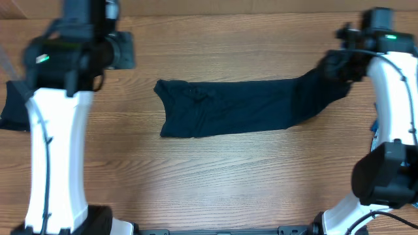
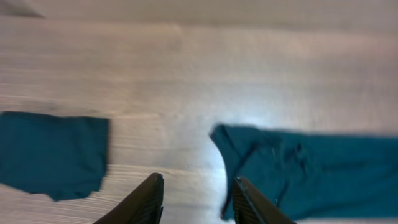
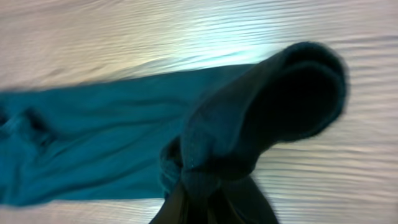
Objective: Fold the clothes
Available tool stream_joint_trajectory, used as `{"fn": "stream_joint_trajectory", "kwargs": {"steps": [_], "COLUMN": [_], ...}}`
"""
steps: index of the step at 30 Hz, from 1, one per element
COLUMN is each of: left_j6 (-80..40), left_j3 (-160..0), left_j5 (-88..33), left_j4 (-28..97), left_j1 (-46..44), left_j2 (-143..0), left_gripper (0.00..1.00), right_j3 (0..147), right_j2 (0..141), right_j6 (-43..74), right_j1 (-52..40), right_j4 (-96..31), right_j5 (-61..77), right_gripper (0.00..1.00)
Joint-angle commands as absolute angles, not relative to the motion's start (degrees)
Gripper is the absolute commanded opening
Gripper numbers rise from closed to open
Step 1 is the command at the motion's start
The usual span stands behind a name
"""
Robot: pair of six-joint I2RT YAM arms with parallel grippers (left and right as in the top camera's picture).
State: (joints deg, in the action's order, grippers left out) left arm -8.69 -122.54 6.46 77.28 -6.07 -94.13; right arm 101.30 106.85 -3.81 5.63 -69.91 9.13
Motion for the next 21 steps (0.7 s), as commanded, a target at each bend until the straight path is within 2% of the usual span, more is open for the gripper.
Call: {"fn": "stream_joint_trajectory", "kwargs": {"steps": [1, 7, 12, 16, 17, 18, 19, 21], "left_j6": [-10.3, -10.3, -10.3, -10.3, -10.3, -10.3, -10.3, -10.3], "left_j3": [-126.2, -126.2, -126.2, -126.2, -126.2, -126.2, -126.2, -126.2], "left_j5": [7.5, 7.5, 6.9, 4.4, 4.4, 4.4, 4.4, 4.4], "left_j4": [77.1, 78.9, 79.7, 79.8, 79.9, 79.9, 79.9, 79.9], "left_j1": [-4.0, -4.0, -4.0, -4.0, -4.0, -4.0, -4.0, -4.0], "left_j2": [-88.6, -87.7, -87.7, -87.7, -87.7, -87.7, -87.7, -87.7], "left_gripper": [0.44, 0.45, 0.45, 0.45, 0.45, 0.45, 0.45, 0.45], "right_j3": [102.9, 102.9, 102.8, 102.8, 102.8, 102.8, 102.8, 102.8], "right_j2": [105.8, 106.1, 109.0, 115.9, 118.1, 119.2, 119.9, 119.3], "right_j6": [0.2, 7.6, 12.8, 14.0, 13.9, 13.6, 13.4, 10.7], "right_j1": [-4.2, -25.0, -34.1, -36.5, -36.6, -36.8, -37.0, -37.9], "right_j4": [-70.6, -63.8, -56.2, -53.0, -52.4, -52.1, -51.9, -51.5], "right_j5": [6.0, 6.0, 6.1, 6.8, 9.7, 12.1, 15.3, 16.2], "right_gripper": [0.04, 0.04, 0.04, 0.04, 0.11, 0.27, 0.36, 0.43]}}
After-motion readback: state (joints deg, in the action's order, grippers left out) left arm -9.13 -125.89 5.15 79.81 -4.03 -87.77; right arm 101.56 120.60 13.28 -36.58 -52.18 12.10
